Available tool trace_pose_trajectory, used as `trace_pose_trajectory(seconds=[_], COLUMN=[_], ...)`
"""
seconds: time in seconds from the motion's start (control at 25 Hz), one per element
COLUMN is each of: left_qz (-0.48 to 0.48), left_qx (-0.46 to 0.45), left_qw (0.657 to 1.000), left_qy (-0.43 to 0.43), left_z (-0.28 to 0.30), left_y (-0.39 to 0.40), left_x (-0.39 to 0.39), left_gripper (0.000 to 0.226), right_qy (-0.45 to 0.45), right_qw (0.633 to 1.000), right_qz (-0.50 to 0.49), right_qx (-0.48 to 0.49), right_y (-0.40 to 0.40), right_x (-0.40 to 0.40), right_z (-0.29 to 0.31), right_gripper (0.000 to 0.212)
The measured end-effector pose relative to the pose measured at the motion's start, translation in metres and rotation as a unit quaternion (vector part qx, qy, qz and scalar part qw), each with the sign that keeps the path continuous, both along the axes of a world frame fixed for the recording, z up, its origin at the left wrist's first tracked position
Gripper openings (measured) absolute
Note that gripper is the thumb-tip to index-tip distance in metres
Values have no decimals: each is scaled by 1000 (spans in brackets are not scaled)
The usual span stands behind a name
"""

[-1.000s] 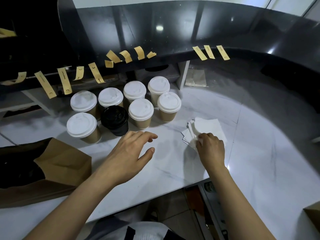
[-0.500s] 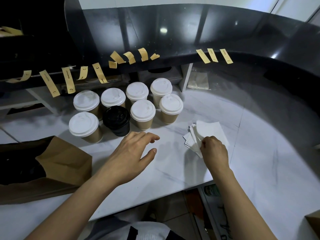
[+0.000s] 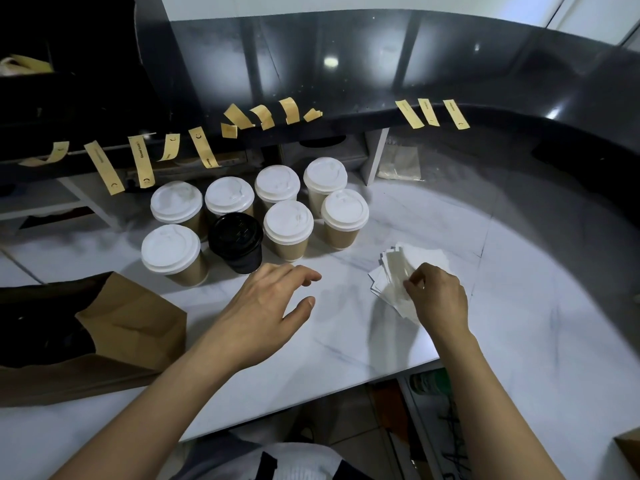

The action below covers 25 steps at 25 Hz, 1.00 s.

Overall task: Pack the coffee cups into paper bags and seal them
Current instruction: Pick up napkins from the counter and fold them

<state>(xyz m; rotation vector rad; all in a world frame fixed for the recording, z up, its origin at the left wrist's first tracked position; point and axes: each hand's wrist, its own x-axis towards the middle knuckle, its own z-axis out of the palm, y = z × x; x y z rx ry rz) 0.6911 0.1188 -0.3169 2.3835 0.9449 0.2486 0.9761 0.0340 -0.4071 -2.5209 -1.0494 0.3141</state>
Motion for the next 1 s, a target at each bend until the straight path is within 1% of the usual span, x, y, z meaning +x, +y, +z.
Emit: trace_pose_trajectory(seconds=[0.12,0.24,0.32,0.36,0.4,0.44,0.6,0.72,0.8,0.88,0.92,0.96,1.0], left_qz=[-4,-12,-17,-18,-18,-17,-15,-3,32,70,81,82,84], left_qx=[-3,-6,-10,-13,-18,-23,-64,-135,-217,-310,-343,-373,-401], left_qw=[1000,1000,1000,1000,1000,999,997,989,970,937,920,903,883], left_qy=[-2,-5,-9,-11,-14,-20,-38,-64,-102,-147,-170,-198,-231], left_z=[0,0,0,0,0,1,2,0,-2,-1,-1,-1,-1], left_y=[0,-1,-2,-2,-2,-2,-4,-7,-9,-11,-13,-14,-15], left_x=[1,2,2,2,2,2,2,2,5,7,8,9,10], left_gripper=[35,34,33,33,32,32,31,33,41,58,62,56,45], right_qy=[27,33,18,13,12,18,24,36,39,36,38,37,30], right_qw=[999,998,997,996,995,993,983,973,966,956,951,947,944], right_qz=[-14,-10,0,1,-3,-9,7,51,86,130,157,186,212], right_qx=[26,50,75,87,103,119,184,224,242,259,263,259,253], right_y=[0,-1,-4,-5,-6,-7,-10,-13,-14,-12,-11,-9,-8], right_x=[1,0,-5,-7,-10,-14,-35,-65,-86,-109,-120,-132,-142], right_z=[15,27,35,39,43,47,65,82,90,93,93,92,90], right_gripper=[11,3,24,32,35,33,10,8,9,11,11,12,11])
